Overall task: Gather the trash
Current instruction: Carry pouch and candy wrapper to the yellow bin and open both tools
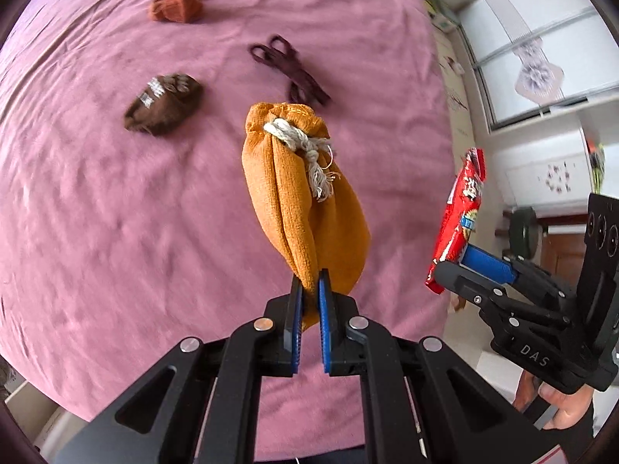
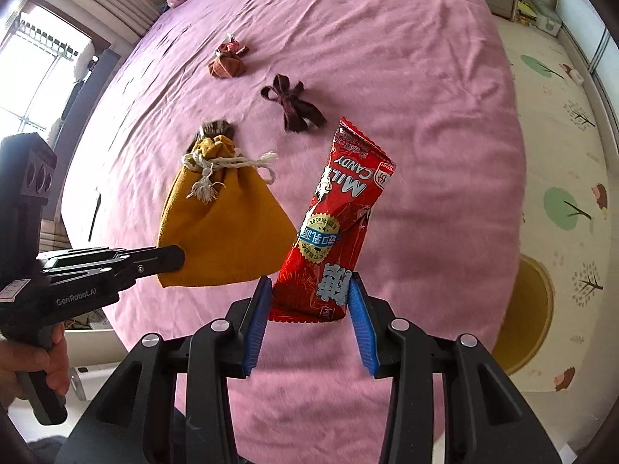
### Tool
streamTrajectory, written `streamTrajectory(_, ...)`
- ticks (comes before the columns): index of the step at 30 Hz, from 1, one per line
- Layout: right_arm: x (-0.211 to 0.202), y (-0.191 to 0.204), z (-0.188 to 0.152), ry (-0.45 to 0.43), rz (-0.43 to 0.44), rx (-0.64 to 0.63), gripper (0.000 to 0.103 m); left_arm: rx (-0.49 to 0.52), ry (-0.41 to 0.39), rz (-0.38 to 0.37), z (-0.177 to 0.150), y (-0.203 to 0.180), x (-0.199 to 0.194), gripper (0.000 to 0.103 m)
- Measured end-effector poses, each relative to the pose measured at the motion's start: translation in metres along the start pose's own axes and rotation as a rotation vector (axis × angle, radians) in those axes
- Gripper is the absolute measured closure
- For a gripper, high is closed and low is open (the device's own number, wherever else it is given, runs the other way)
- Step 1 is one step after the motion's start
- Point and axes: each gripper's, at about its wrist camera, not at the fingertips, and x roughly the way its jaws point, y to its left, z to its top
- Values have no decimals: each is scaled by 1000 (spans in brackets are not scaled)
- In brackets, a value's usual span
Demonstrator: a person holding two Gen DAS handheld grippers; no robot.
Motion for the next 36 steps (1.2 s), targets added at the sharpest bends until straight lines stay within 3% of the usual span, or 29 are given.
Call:
streamTrajectory(10, -33, -48, -61, -29, -56, 88, 64, 197, 58, -11, -39, -78, 13, 96)
streamTrajectory(26, -84, -163, -124, -119, -140, 337, 64, 478, 142, -36, -45, -224, 62, 95)
streamTrajectory(36, -98, -218, -146, -122, -178, 424, 63, 607, 202, -65, -43, -295, 97, 95)
